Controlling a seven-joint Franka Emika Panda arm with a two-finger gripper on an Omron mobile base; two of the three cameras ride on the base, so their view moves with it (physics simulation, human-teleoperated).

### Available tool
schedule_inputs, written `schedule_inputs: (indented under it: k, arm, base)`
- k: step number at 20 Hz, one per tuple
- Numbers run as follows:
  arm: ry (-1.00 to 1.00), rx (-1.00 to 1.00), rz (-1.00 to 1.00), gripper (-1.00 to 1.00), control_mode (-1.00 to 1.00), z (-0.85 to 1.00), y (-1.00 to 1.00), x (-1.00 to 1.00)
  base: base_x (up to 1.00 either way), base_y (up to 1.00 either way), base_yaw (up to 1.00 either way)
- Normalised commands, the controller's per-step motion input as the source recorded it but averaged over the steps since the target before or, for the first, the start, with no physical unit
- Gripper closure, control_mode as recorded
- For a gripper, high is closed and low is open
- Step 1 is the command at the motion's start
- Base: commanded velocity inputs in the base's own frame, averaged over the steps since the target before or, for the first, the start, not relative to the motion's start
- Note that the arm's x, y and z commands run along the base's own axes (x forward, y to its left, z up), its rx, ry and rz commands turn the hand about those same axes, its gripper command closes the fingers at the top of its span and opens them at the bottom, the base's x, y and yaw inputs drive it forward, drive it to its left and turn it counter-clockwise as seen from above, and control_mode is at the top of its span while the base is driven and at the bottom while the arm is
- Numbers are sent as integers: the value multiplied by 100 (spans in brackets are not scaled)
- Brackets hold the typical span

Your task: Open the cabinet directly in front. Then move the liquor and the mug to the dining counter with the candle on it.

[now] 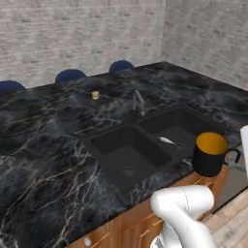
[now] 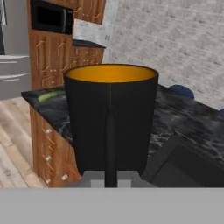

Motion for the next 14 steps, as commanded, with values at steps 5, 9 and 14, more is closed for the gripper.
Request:
schedule_inputs:
  k: [5, 9, 14]
  arm:
    - [0, 0, 0, 100, 100, 0, 0, 0]
    - [0, 0, 0, 100, 100, 0, 0, 0]
    - [0, 0, 0, 100, 100, 0, 0, 0]
  base:
    - [17, 63, 53]
    - [0, 99, 40]
    - [27, 87, 22]
